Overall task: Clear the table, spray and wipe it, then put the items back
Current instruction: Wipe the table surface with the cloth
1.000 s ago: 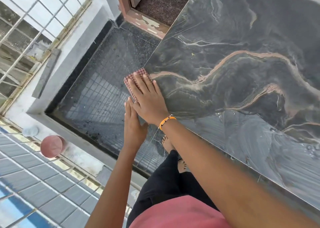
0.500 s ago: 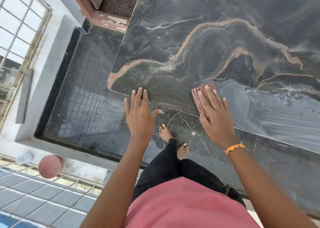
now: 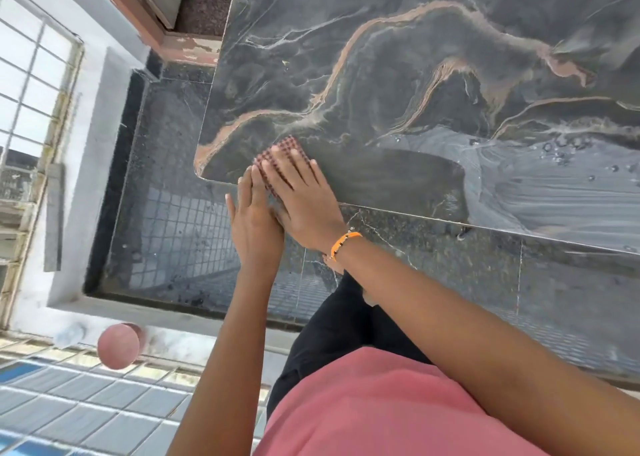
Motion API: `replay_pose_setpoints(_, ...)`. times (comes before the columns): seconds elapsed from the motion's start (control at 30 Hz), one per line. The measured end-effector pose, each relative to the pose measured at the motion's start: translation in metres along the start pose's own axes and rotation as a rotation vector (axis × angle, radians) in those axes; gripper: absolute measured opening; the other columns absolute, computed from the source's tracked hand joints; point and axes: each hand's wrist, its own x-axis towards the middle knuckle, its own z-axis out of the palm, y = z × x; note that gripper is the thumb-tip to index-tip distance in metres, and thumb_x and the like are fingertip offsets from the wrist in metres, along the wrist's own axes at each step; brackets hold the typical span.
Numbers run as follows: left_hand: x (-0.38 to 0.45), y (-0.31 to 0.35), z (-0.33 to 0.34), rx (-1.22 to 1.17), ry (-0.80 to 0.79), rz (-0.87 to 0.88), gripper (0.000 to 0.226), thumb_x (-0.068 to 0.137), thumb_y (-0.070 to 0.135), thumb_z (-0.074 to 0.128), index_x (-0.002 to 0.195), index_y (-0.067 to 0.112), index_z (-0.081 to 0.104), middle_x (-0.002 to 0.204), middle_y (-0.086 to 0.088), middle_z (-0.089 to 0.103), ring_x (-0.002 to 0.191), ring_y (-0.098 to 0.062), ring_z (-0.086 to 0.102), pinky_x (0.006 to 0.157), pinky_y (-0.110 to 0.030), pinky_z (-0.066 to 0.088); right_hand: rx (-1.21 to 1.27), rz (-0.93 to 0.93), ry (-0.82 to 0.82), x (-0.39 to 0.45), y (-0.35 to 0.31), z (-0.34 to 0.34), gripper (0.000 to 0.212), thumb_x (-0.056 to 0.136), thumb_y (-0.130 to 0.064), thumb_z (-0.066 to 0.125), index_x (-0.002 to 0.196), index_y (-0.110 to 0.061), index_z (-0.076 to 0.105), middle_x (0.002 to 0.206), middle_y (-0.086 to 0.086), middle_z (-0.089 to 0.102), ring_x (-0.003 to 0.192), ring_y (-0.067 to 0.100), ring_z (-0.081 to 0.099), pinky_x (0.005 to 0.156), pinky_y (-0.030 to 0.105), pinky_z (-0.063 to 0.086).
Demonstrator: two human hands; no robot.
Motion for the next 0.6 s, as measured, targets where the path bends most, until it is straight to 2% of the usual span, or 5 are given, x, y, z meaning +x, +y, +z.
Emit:
replay_pose_setpoints(0.1, -0.013, 0.007, 0.001, 0.024, -0.030, -0.033, 0.066, 0.090, -0.001, 0.051, 0.146, 0.000, 0.016, 0.154, -0.016, 0.020, 0.143, -0.030, 0.019, 0.115, -0.049, 0.014, -0.081, -0.103, -0.067, 0.023, 0.011, -0.007, 0.059, 0.091, -0.023, 0.039, 0.148, -0.023, 0.023, 0.158, 0.000, 0.015, 0.146, 0.022, 0.011, 0.117, 0.048, 0.006)
replay_pose_setpoints(0.2, -0.020, 0.023, 0.003, 0.047, -0.113, 0.032, 0.073, 0.088, 0.005, 0.058, 0.147, 0.001, 0.015, 0.156, -0.014, 0.014, 0.145, -0.030, 0.011, 0.117, -0.046, 0.008, -0.084, -0.060, -0.032, 0.017, 0.043, -0.023, 0.060, 0.092, -0.023, 0.037, 0.149, -0.025, 0.018, 0.159, -0.004, 0.009, 0.147, 0.019, 0.006, 0.117, 0.050, 0.002)
replay_pose_setpoints(0.4, -0.015, 0.070, 0.010, 0.061, -0.265, 0.294, 0.081, 0.087, 0.026, 0.063, 0.148, 0.010, 0.014, 0.157, -0.006, 0.014, 0.146, -0.022, 0.010, 0.117, -0.040, -0.003, -0.010, 0.391, 0.158, -0.048, 0.155, -0.067, 0.060, 0.089, -0.029, 0.030, 0.148, -0.024, 0.020, 0.159, -0.001, 0.011, 0.146, 0.021, 0.008, 0.117, 0.052, 0.005)
replay_pose_setpoints(0.5, -0.012, 0.084, 0.017, 0.092, -0.301, 0.358, 0.078, 0.086, 0.035, 0.061, 0.148, 0.013, 0.019, 0.156, -0.002, 0.017, 0.145, -0.019, 0.013, 0.117, -0.042, -0.003, 0.001, 0.615, 0.269, -0.100, 0.206, -0.082, 0.063, 0.086, -0.031, 0.026, 0.148, -0.024, 0.022, 0.158, 0.001, 0.014, 0.146, 0.023, 0.012, 0.116, 0.051, 0.006)
replay_pose_setpoints(0.6, -0.013, 0.087, 0.022, 0.108, -0.287, 0.370, 0.068, 0.088, 0.035, 0.059, 0.145, 0.015, 0.029, 0.154, 0.000, 0.024, 0.142, -0.016, 0.025, 0.117, -0.041, -0.004, 0.047, 0.798, 0.353, -0.150, 0.232, -0.086, 0.067, 0.081, -0.034, 0.024, 0.147, -0.022, 0.025, 0.158, 0.003, 0.017, 0.145, 0.025, 0.014, 0.116, 0.052, 0.006)
